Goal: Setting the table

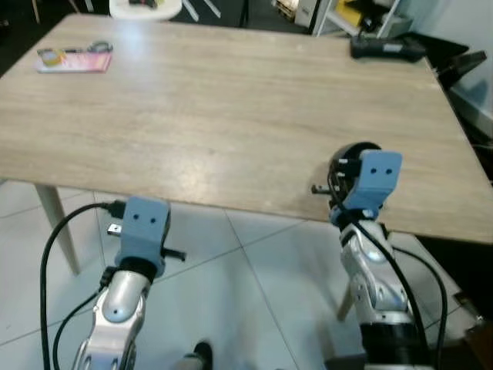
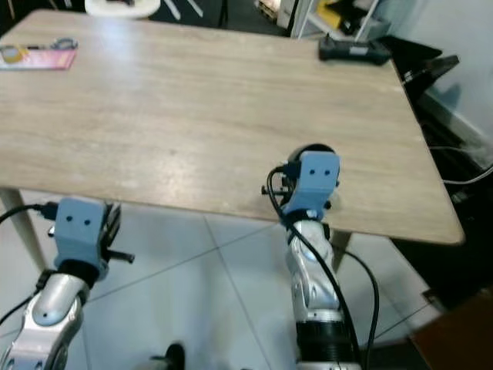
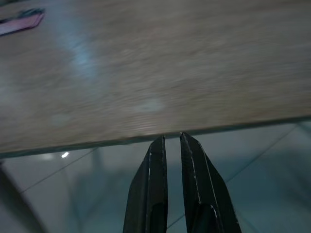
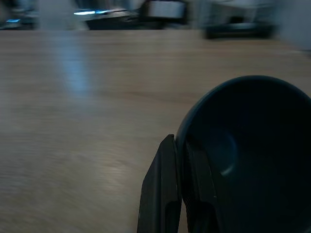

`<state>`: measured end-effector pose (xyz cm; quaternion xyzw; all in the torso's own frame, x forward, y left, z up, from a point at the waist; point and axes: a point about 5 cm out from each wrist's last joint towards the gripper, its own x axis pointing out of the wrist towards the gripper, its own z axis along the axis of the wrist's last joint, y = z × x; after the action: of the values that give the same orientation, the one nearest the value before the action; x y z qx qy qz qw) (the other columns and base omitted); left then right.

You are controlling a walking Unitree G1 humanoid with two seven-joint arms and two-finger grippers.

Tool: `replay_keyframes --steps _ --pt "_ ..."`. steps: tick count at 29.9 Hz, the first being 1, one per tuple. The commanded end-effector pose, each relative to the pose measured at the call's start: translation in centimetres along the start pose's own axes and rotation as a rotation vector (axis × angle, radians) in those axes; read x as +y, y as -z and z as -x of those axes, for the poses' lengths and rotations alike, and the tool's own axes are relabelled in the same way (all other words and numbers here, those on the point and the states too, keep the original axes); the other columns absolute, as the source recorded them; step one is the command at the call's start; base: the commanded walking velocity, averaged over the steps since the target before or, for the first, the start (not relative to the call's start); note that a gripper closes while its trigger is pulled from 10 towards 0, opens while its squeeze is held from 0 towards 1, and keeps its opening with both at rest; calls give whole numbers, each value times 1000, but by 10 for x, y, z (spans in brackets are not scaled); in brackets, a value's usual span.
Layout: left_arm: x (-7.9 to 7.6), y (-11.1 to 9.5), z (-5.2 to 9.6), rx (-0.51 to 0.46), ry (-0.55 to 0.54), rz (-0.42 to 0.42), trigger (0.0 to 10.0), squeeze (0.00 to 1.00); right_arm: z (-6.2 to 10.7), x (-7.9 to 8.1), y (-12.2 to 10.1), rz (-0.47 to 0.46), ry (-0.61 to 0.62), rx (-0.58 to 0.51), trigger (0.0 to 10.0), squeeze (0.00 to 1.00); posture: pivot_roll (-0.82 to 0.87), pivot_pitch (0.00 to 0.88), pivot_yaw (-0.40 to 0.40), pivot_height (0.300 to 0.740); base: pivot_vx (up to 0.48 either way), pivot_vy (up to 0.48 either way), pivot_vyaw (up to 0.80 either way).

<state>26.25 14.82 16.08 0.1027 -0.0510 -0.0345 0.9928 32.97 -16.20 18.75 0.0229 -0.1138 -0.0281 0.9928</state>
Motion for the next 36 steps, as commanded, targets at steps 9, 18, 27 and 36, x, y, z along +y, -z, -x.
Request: replay_keyframes --steps 9,18,27,36 --pt "3 9 3 36 -5 -2 10000 0 3 1 2 -3 0 4 10000 0 93 137 12 740 -327 0 0" --pt "2 9 2 36 -4 -2 10000 0 3 2 3 -2 1 8 10000 0 93 135 13 740 -329 0 0" --pt "2 9 1 31 -1 -3 10000 0 3 1 3 -1 4 8 10000 0 92 132 16 740 -325 0 0" --pt "2 9 0 29 -1 -4 10000 0 4 1 4 0 9 9 10000 0 93 131 15 740 -308 0 0"
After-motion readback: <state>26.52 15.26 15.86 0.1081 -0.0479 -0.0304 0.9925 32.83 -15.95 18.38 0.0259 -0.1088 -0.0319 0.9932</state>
